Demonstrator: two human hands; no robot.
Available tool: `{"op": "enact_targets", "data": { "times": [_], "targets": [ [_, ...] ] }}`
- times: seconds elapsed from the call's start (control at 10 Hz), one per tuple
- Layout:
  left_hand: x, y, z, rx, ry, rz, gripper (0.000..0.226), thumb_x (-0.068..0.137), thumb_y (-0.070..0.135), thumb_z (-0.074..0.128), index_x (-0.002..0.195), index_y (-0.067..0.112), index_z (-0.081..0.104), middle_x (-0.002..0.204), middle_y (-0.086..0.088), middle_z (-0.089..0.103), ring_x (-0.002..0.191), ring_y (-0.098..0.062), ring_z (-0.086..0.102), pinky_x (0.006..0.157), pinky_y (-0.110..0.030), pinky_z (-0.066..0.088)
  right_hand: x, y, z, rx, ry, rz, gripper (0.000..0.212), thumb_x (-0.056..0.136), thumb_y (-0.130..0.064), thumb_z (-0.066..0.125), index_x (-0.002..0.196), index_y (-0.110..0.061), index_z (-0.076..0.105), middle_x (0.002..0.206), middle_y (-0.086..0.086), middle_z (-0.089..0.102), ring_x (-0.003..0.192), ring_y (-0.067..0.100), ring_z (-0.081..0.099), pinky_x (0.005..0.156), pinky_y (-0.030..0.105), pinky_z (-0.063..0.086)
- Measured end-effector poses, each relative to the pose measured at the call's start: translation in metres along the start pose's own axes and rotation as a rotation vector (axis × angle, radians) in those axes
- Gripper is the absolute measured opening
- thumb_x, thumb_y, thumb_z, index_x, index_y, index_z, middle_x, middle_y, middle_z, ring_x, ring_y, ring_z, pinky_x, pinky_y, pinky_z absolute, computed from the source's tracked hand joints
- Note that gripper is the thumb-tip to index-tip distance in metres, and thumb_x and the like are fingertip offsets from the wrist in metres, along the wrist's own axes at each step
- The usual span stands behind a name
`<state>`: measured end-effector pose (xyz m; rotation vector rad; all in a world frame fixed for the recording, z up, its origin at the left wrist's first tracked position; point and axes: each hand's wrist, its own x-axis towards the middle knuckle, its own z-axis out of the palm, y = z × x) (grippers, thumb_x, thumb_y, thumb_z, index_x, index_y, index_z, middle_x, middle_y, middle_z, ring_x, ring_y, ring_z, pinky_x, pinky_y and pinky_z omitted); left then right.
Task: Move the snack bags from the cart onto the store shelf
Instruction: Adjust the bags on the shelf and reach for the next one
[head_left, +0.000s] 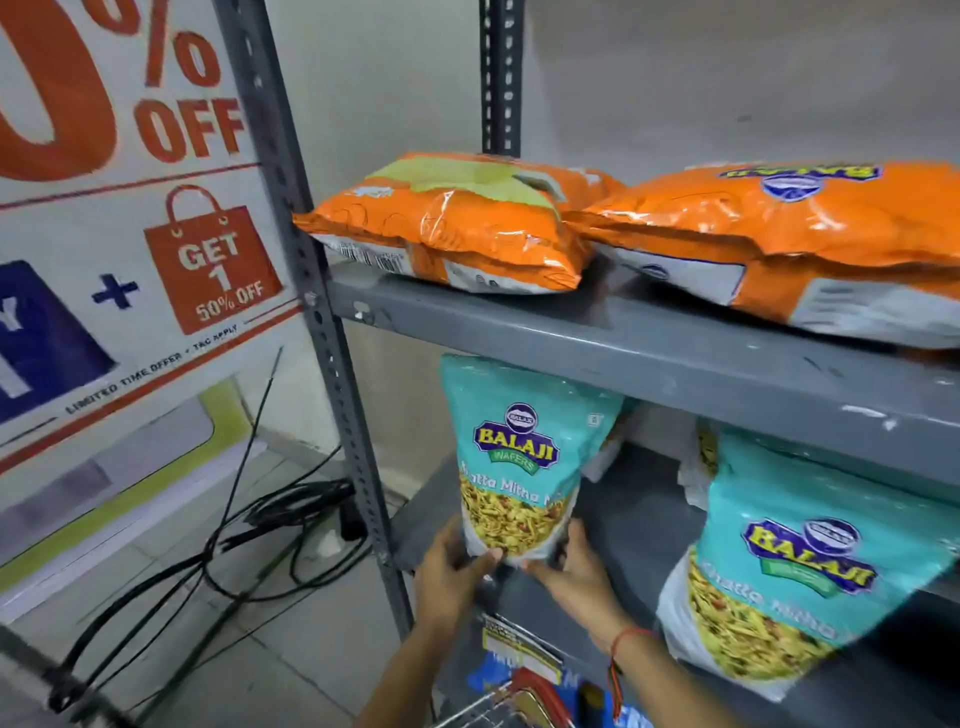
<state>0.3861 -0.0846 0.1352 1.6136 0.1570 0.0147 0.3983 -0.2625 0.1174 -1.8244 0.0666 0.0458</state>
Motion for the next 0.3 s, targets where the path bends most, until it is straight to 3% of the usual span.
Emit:
{"op": "enact_targets", "data": {
  "times": [0.1, 0.2, 0.3],
  "targets": [
    [0.0, -0.004, 0.001, 0.003, 0.011, 0.032, 0.049, 0.073, 0.003, 0.076, 0.118, 0.014, 0.062, 0.108, 0.007, 0.075, 0.101, -0.009, 0.07, 0.074, -0.014, 0.055, 0.005, -0.001, 0.0, 0.015, 0.008, 0.036, 0.054, 0.059, -0.033, 0.082, 0.101, -0.038, 0.049, 0.115, -0.005, 0.067, 0.109, 0.014, 0.063, 0.096, 0.052, 0.052],
    [-0.002, -0.003, -0.002, -0.047, -0.033, 0.07, 0.047, 0.076, -0.002, 0.072, 0.12, 0.008, 0.06, 0.116, -0.006, 0.072, 0.107, -0.019, 0.068, 0.086, -0.026, 0.056, 0.003, -0.005, -0.002, 0.031, -0.008, 0.032, 0.057, 0.058, -0.033, 0.082, 0.104, -0.039, 0.048, 0.119, -0.002, 0.065, 0.112, 0.016, 0.061, 0.098, 0.053, 0.05],
    [-0.023, 0.006, -0.003, -0.042, -0.052, 0.102, 0.042, 0.078, -0.002, 0.071, 0.116, 0.011, 0.061, 0.116, -0.008, 0.071, 0.108, -0.019, 0.067, 0.088, -0.028, 0.055, -0.018, -0.012, 0.0, 0.088, 0.04, 0.017, 0.09, 0.06, -0.021, 0.083, 0.134, -0.033, 0.034, 0.142, 0.004, 0.049, 0.128, 0.019, 0.049, 0.109, 0.05, 0.041]
  ]
}}
